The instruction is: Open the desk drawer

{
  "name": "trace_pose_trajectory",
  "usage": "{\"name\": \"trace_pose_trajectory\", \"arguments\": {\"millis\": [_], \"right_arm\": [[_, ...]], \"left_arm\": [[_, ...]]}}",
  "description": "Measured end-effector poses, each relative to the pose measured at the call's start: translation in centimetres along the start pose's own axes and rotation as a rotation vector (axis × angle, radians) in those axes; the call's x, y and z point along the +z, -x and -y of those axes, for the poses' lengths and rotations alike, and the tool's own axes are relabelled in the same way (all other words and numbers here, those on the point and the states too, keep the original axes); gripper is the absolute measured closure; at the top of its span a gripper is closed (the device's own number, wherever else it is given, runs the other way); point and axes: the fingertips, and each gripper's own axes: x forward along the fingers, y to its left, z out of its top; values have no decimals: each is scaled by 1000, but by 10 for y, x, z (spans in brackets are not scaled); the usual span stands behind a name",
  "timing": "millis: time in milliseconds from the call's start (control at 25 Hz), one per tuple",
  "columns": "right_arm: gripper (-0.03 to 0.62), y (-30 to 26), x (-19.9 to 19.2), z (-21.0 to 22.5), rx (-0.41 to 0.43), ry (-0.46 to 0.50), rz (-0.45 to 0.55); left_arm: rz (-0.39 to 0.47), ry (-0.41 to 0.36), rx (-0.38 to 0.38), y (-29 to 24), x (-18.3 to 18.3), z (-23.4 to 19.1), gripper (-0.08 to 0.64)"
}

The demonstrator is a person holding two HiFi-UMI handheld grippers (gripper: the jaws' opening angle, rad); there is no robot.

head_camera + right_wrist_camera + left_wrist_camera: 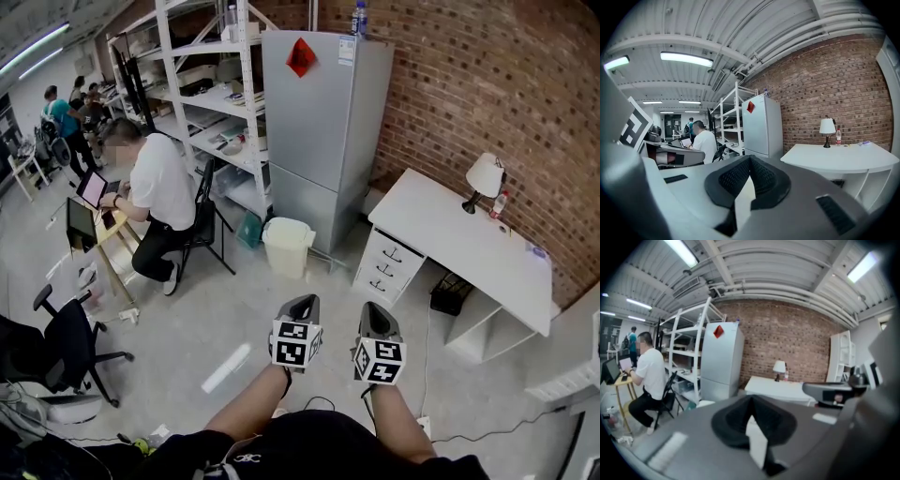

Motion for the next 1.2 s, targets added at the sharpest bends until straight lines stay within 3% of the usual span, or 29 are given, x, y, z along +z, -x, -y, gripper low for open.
{"name": "trace_pose_trajectory", "arguments": {"millis": [600, 1200], "right_arm": [[592, -29, -11, -76, -25, 30, -12], [592, -60, -13, -126, -13, 69, -37]], "left_arm": [[-7, -6, -60, 14, -12, -66, 563], [-4, 38, -33, 33, -25, -125, 563]]}}
